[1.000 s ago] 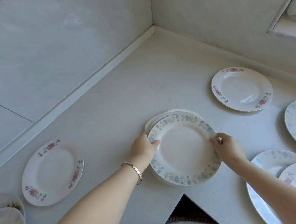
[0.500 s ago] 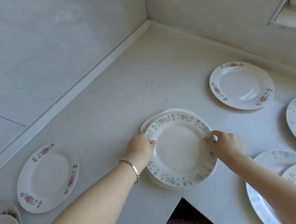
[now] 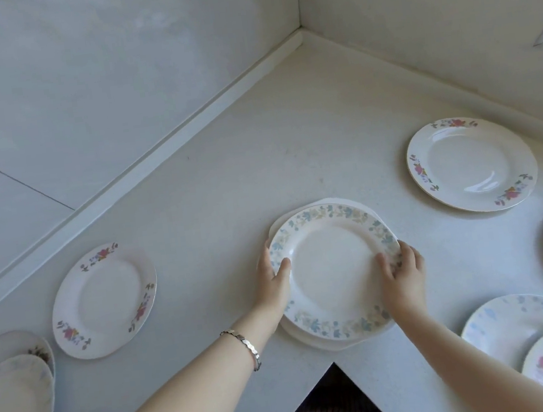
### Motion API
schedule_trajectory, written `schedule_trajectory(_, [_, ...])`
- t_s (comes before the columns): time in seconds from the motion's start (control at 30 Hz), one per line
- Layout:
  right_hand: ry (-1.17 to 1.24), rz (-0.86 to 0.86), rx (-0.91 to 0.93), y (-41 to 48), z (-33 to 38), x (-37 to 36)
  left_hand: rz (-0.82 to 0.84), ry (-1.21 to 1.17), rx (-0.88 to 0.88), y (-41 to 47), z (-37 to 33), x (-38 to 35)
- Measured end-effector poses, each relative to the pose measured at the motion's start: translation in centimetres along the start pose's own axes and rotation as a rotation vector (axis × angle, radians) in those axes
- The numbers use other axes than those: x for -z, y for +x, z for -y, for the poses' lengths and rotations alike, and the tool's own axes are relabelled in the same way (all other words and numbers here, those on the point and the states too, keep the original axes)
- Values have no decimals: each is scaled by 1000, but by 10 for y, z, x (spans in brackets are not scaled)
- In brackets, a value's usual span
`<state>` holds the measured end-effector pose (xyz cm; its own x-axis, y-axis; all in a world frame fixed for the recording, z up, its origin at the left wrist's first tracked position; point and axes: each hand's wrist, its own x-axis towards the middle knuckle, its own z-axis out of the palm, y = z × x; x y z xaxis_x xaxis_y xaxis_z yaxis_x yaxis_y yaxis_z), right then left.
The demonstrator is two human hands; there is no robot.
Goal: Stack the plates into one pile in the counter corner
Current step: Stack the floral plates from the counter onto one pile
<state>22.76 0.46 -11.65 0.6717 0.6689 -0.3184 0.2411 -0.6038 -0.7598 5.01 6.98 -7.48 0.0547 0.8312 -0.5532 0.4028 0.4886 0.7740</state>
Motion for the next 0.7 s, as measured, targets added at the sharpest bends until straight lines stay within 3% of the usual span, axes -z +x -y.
schedule_trajectory(0.13, [-17,31,-18,5,1,3,-49,179,-33,1,3,-10])
schedule_trajectory(0.27, [-256,78,-22,9,13,12,-34,206,-11,-7,-2,-5])
schedule_trajectory(0.33, [-414,71,91,3,29,14,-58,225,-45,-7,-2,11])
schedule_trajectory(0.4, [-526,112,325,-9,49,13,-81,258,-60,-10,2,35])
schedule_trajectory(0.47, [-542,259,482,-25,73,5,-106,285,-53,-13,9,68])
schedule_trajectory(0.6, [-479,640,466,-73,127,-39,-190,260,-7,-20,45,149])
schedule_trajectory(0.7, [-461,683,533,-117,157,-94,-302,327,8,-36,73,215])
